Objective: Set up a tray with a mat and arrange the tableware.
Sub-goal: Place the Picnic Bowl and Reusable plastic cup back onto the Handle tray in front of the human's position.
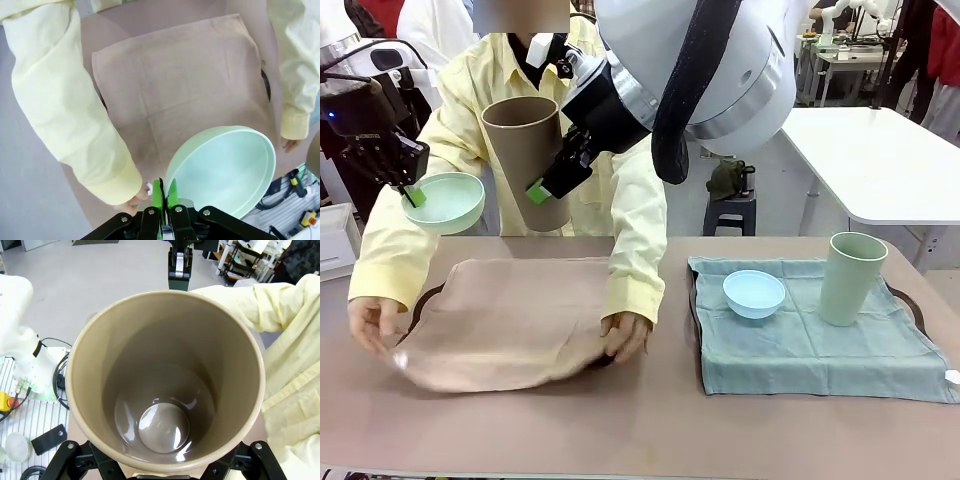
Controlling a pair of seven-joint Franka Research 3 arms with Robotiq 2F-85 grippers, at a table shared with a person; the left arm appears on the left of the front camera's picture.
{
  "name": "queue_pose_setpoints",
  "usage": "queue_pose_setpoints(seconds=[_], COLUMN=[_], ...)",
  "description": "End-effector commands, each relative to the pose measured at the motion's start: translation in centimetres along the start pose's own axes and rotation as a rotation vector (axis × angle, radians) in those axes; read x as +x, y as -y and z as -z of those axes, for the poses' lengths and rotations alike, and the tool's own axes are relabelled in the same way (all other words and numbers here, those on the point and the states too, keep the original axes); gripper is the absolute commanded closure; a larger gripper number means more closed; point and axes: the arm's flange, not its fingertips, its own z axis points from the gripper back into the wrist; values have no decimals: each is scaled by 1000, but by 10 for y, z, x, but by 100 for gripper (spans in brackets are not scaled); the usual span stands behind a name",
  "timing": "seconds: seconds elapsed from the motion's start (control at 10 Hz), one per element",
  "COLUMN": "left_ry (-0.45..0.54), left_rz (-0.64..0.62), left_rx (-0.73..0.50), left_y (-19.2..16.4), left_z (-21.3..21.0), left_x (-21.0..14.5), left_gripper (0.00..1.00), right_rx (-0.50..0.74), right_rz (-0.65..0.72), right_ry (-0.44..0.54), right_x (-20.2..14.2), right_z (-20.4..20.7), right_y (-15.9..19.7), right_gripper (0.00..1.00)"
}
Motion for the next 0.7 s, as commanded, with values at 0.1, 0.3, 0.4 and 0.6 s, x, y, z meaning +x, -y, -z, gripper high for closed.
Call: queue_pose_setpoints(seconds=[0.1,0.3,0.4,0.6], left_ry=[4,4,4,4], left_rz=[20,20,20,20], left_rx=[-1,-1,-1,-1], left_y=[-1,-1,-1,-1], left_z=[0,0,0,0], left_x=[1,1,1,1], left_gripper=[100,100,100,100], right_rx=[-14,-14,-14,-14], right_rz=[-12,-12,-12,-12], right_ry=[2,2,2,2], right_x=[0,0,0,0], right_z=[1,1,1,1], right_y=[0,0,0,0], right_gripper=[100,100,100,100])
